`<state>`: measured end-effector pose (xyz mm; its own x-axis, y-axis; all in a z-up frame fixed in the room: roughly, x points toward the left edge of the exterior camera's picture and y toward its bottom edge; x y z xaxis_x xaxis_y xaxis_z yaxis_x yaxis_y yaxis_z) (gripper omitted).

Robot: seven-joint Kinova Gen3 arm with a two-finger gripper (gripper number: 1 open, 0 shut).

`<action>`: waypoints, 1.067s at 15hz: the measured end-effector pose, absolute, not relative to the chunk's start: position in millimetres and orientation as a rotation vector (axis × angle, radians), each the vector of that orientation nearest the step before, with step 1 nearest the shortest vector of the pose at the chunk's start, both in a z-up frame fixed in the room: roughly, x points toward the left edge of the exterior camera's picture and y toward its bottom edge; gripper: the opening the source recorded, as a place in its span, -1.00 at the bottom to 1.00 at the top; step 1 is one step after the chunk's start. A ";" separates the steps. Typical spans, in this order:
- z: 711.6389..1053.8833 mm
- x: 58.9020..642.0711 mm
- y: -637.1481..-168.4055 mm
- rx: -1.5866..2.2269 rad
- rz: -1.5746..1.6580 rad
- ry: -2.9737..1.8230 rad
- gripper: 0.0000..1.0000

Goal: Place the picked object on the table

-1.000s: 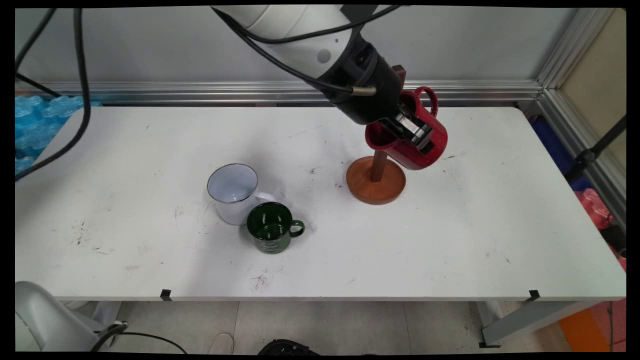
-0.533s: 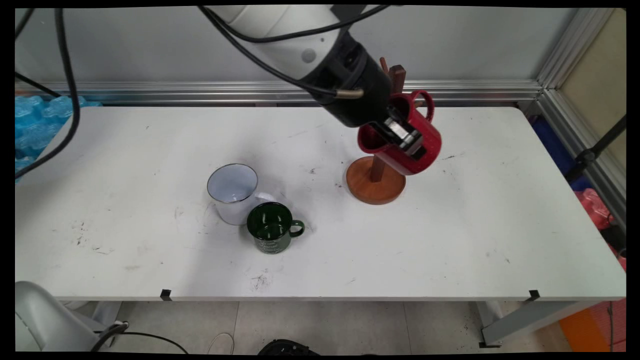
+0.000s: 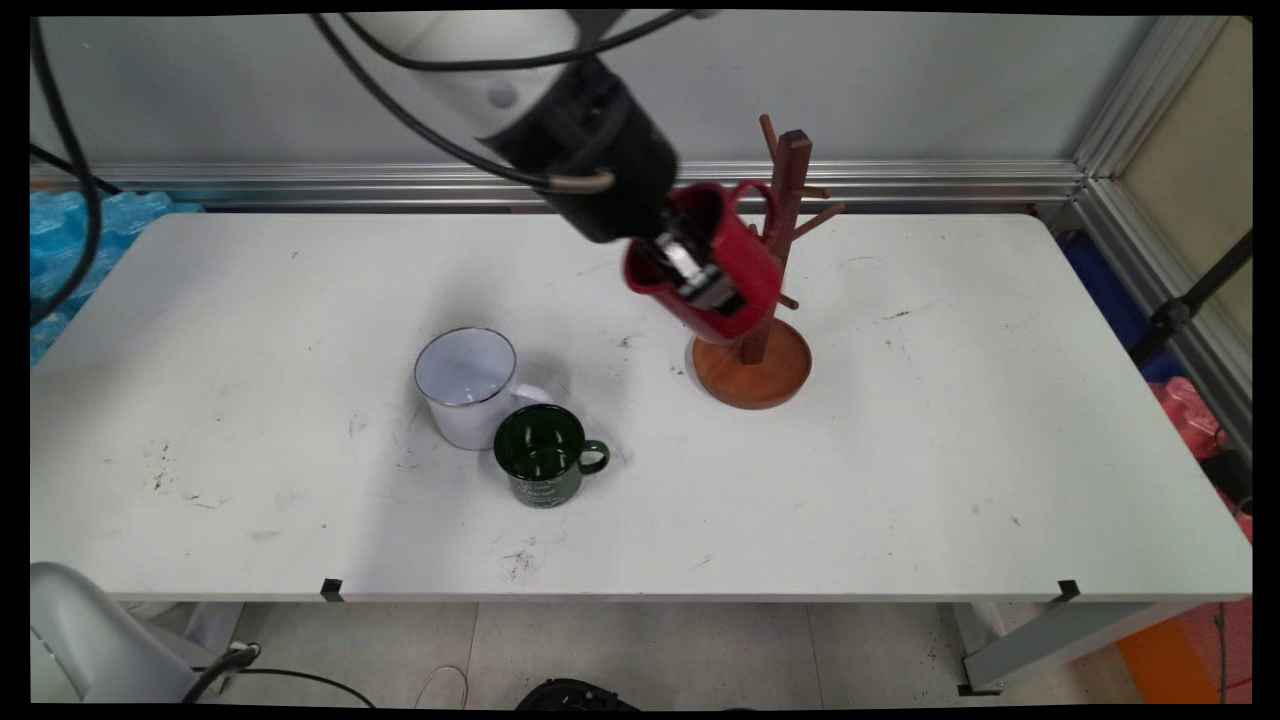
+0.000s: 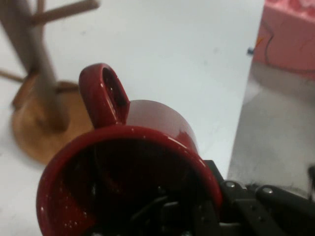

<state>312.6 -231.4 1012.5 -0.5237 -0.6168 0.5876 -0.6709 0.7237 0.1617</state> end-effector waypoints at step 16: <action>1010.2 400.5 -270.1 1.077 0.308 -2.520 -1.00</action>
<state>400.5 -270.1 1010.2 -0.6332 -0.6459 0.4265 -0.7296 0.6820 -0.0504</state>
